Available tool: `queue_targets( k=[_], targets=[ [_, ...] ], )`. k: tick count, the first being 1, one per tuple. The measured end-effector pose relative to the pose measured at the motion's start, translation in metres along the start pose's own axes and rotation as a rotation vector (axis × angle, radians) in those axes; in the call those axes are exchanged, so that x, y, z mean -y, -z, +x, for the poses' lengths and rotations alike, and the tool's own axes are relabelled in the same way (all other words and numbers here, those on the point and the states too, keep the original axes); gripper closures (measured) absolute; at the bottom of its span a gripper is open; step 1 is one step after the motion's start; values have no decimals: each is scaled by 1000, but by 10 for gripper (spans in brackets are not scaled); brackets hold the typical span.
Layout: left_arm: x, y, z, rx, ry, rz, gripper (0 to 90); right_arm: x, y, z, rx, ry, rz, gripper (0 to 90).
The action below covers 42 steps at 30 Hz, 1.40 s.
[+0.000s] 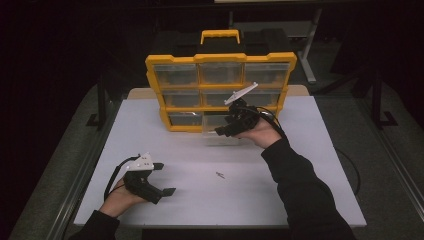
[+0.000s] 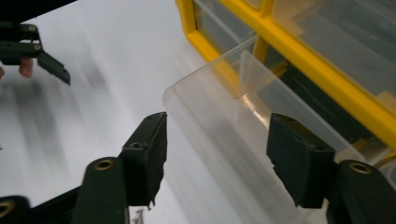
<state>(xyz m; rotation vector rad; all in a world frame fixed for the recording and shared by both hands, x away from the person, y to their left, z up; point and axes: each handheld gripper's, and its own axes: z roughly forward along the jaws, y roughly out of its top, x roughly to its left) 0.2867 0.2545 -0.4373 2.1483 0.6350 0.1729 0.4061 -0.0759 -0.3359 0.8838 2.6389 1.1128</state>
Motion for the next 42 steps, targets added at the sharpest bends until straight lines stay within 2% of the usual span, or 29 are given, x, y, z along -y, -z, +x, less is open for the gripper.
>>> queue_targets(
  k=[9, 25, 42],
  targets=[
    [0, 0, 0, -1, -1, 1, 0, 16, 5, 11, 7, 24, 6, 285],
    [0, 0, 0, 0, -4, 1, 0, 39, 4, 24, -1, 41, 15, 256],
    [1, 0, 0, 3, -1, 1, 0, 67, -11, 31, -18, 38, 48, 259]
  ],
)
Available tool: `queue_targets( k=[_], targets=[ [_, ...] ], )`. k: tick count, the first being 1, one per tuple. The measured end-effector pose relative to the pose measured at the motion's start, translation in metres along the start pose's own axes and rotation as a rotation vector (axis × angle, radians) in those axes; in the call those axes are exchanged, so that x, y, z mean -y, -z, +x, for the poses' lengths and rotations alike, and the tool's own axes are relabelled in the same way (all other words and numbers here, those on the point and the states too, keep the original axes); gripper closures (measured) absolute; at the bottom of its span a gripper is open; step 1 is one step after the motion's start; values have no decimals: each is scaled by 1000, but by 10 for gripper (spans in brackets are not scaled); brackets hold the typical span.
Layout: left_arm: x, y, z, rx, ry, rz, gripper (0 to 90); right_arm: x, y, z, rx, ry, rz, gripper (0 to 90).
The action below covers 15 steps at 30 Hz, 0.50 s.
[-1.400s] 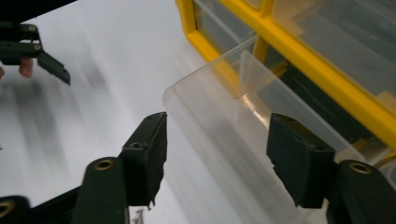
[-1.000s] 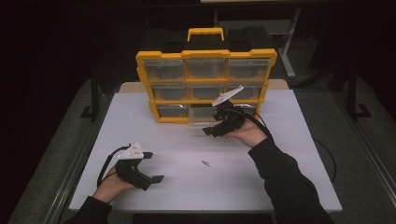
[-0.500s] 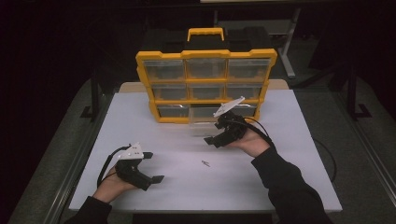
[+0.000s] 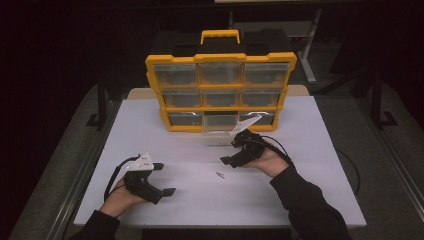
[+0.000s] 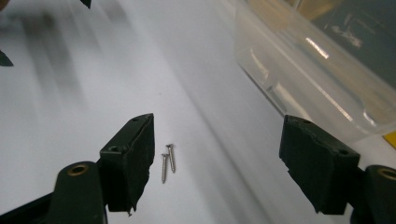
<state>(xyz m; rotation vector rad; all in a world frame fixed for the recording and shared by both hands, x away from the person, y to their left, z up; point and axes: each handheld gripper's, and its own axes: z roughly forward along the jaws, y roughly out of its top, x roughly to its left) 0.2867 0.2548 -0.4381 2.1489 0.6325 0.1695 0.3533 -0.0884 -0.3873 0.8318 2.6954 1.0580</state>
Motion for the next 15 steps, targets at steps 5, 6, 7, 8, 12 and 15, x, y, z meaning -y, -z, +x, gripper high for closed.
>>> queue_targets(
  k=[5, 6, 7, 8, 12, 15],
  targets=[
    [0, 0, 0, -1, -4, -1, 0, 8, -12, 4, -14, 12, 25, 280],
    [0, 0, 0, -1, -4, -1, 0, 8, -12, 4, -14, 12, 25, 280],
    [0, 0, 0, -1, -5, -2, 0, 8, -14, 5, -18, 12, 32, 286],
    [0, 0, 0, -1, -5, -2, 0, 8, -16, 5, -19, 17, 34, 292],
    [0, 0, 0, -2, -4, 1, 0, 9, -20, 7, -34, 30, 40, 350],
    [0, 0, 0, -1, -6, 2, 0, 10, -23, 8, -45, 42, 42, 403]
  ],
)
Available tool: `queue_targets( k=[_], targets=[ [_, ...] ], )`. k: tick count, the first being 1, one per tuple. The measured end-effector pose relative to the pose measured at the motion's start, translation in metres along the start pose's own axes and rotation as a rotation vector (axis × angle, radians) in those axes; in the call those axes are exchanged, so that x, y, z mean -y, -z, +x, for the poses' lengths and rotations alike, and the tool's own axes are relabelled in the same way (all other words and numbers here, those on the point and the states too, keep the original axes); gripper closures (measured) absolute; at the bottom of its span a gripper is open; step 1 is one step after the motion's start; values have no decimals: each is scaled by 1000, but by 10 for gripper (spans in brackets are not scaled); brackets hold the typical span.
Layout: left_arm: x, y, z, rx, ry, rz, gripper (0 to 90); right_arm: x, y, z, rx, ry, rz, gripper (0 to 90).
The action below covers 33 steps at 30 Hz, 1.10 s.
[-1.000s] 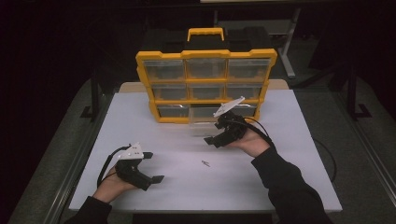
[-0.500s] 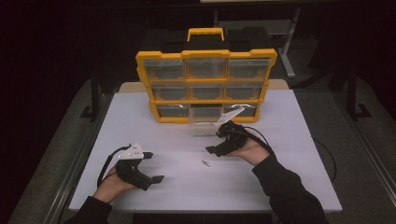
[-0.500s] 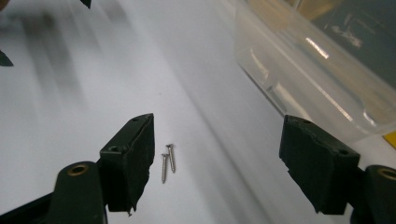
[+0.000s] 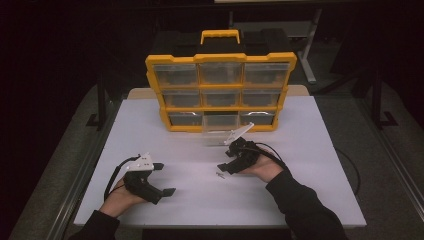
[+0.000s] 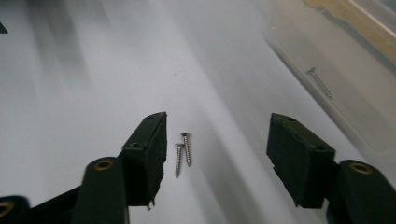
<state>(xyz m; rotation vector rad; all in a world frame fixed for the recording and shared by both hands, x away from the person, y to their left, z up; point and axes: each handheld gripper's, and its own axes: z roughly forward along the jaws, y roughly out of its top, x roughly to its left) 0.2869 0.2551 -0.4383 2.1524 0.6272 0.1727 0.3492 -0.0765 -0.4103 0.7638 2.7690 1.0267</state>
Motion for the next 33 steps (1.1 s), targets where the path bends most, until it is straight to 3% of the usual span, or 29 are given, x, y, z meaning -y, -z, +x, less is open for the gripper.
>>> queue_targets(
  k=[9, 18, 33],
  targets=[
    [0, 0, 0, 0, -2, 1, 0, 2, -9, 2, -47, 16, 13, 600],
    [0, 0, 0, 0, -1, 0, 0, 4, -17, 2, -70, 23, 33, 725],
    [0, 0, 0, 0, 0, 0, 0, 7, -30, 4, -87, 40, 76, 805]
  ],
)
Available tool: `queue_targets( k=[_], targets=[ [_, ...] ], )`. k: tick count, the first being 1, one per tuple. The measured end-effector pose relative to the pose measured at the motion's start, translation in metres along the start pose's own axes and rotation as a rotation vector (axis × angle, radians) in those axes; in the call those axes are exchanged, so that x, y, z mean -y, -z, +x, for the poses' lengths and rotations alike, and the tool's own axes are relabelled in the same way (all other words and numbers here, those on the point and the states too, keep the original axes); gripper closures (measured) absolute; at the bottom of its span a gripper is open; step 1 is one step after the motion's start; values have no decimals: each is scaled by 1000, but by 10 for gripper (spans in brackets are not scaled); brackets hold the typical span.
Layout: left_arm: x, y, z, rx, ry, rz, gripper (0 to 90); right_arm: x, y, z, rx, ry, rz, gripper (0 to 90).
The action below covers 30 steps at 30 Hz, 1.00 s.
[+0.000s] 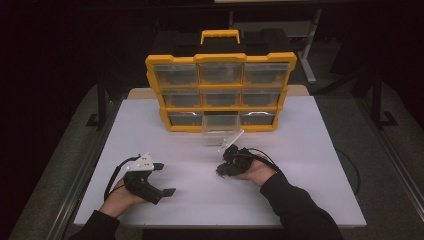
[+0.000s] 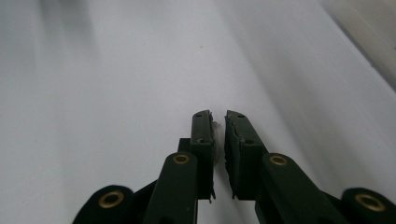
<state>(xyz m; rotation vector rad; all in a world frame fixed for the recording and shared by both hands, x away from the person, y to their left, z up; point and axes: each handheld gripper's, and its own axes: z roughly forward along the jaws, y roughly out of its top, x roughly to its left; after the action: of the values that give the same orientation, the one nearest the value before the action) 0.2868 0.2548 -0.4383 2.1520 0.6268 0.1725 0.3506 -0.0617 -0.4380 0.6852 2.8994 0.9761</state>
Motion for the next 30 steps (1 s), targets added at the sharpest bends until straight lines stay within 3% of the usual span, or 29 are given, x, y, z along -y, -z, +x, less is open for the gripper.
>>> queue_targets(
  k=[30],
  targets=[
    [0, 0, 0, 0, 2, -4, 0, 1, -5, 1, 13, -2, 20, 869]
  ],
)
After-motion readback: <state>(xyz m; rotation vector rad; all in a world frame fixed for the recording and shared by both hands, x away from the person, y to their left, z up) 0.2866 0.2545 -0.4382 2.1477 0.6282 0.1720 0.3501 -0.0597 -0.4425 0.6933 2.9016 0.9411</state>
